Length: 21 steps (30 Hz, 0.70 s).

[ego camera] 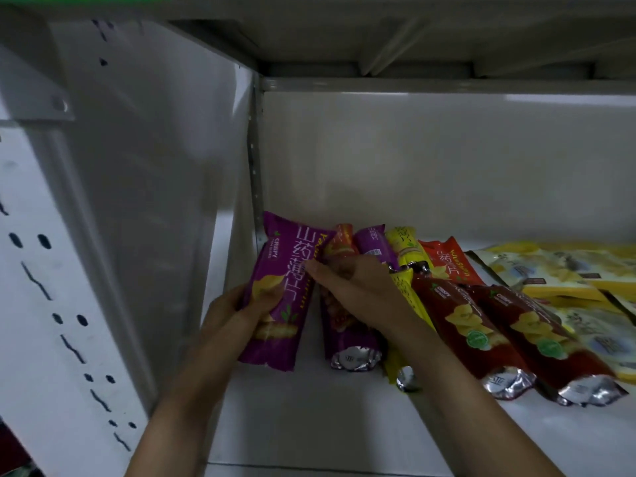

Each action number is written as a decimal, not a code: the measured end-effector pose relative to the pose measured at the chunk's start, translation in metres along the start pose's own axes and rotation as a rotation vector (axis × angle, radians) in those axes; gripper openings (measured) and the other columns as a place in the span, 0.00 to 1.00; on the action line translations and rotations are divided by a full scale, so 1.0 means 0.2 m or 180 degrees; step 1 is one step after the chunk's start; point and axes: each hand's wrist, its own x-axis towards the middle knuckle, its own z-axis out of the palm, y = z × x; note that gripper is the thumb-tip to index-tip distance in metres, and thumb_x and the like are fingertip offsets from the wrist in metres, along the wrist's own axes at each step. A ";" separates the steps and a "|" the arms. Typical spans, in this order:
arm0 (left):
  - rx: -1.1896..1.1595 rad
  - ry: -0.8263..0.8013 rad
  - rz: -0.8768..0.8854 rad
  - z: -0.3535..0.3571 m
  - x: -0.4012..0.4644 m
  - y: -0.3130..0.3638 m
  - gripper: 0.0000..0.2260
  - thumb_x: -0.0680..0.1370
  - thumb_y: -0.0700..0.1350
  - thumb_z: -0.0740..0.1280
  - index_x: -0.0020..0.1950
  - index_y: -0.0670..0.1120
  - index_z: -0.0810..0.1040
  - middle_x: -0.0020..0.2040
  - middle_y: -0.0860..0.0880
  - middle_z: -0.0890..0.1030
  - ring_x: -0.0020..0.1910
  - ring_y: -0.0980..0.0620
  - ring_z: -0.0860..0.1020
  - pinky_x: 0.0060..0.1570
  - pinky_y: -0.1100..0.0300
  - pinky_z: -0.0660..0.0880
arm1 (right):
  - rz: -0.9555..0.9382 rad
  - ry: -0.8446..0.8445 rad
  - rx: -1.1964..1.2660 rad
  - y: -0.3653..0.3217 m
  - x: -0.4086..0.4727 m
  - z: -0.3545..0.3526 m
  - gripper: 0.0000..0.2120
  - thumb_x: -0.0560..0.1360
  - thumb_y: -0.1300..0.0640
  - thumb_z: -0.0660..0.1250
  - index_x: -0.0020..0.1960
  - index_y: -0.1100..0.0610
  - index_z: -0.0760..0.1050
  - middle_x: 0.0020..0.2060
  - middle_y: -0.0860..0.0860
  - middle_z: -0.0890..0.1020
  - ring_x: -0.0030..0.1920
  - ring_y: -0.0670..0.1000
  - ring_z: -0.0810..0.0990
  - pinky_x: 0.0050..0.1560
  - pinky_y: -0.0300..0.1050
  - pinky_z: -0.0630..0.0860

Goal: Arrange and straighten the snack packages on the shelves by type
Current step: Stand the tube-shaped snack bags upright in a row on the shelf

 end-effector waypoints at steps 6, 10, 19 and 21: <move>0.0858 0.0015 -0.0132 -0.03 0.09 -0.09 0.18 0.74 0.67 0.73 0.56 0.57 0.77 0.47 0.48 0.89 0.45 0.48 0.88 0.52 0.48 0.83 | -0.0297 0.0544 -0.0419 0.01 -0.06 -0.14 0.16 0.78 0.45 0.73 0.38 0.55 0.84 0.28 0.48 0.82 0.28 0.45 0.81 0.41 0.53 0.82; 0.1757 0.0094 -0.0218 -0.07 0.12 -0.12 0.25 0.74 0.74 0.65 0.56 0.54 0.78 0.48 0.50 0.86 0.48 0.50 0.85 0.55 0.50 0.81 | -0.0161 0.0883 -0.0378 0.10 -0.11 -0.32 0.16 0.80 0.54 0.72 0.36 0.62 0.81 0.33 0.59 0.83 0.32 0.54 0.81 0.38 0.51 0.79; 0.2112 0.0019 -0.0258 0.01 0.11 -0.07 0.24 0.85 0.60 0.56 0.70 0.45 0.75 0.67 0.39 0.79 0.61 0.40 0.77 0.57 0.53 0.69 | 0.0345 0.1400 -0.0084 0.16 -0.21 -0.65 0.08 0.81 0.62 0.70 0.44 0.60 0.85 0.37 0.61 0.86 0.36 0.60 0.85 0.36 0.50 0.83; 0.2124 -0.0002 -0.0215 0.01 0.09 -0.07 0.26 0.85 0.61 0.53 0.76 0.46 0.71 0.71 0.38 0.77 0.68 0.38 0.75 0.63 0.51 0.68 | 0.0360 0.1502 -0.0186 0.18 -0.22 -0.71 0.08 0.80 0.61 0.70 0.44 0.59 0.86 0.37 0.62 0.86 0.38 0.67 0.85 0.42 0.63 0.83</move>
